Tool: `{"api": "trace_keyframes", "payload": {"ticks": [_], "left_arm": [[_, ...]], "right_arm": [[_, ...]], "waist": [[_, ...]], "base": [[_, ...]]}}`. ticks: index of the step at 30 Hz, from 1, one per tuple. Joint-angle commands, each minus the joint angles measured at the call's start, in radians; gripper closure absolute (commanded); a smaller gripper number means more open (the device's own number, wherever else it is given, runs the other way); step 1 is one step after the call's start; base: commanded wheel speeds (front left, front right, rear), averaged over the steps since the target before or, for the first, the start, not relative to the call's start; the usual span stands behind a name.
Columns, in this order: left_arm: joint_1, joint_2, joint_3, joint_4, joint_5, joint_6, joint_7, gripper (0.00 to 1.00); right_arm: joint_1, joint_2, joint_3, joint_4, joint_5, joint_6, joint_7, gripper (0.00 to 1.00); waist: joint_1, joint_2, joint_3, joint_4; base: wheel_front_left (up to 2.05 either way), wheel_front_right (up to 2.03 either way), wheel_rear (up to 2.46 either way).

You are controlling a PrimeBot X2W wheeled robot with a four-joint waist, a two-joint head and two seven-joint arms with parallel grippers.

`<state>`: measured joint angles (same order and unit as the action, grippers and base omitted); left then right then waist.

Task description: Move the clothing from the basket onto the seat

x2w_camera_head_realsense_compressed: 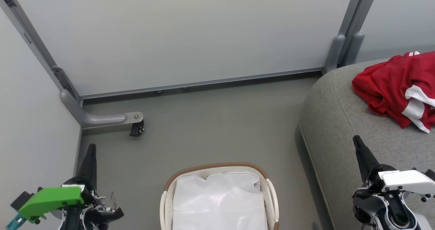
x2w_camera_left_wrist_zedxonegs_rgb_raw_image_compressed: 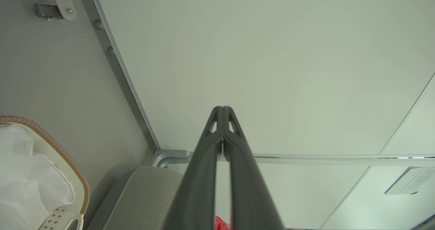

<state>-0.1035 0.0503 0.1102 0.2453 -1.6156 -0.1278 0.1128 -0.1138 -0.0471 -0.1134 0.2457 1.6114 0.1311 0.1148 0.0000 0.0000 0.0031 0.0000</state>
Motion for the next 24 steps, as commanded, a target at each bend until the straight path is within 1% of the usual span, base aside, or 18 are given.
{"api": "trace_keyframes", "payload": {"ticks": [1, 24], "left_arm": [[-0.010, 0.005, 0.003, -0.001, 0.000, -0.005, 0.001, 1.00], [-0.010, 0.004, 0.005, -0.001, 0.002, -0.005, 0.003, 1.00]], "right_arm": [[0.010, -0.006, -0.003, -0.003, 0.003, -0.001, 0.002, 1.00], [0.010, -0.006, -0.003, -0.003, 0.003, -0.001, 0.002, 1.00]], "waist": [[0.0000, 0.0000, 0.000, 0.000], [0.0000, 0.0000, 0.000, 0.000]], "base": [[0.00, 0.00, 0.00], [0.00, 0.00, 0.00]]}}
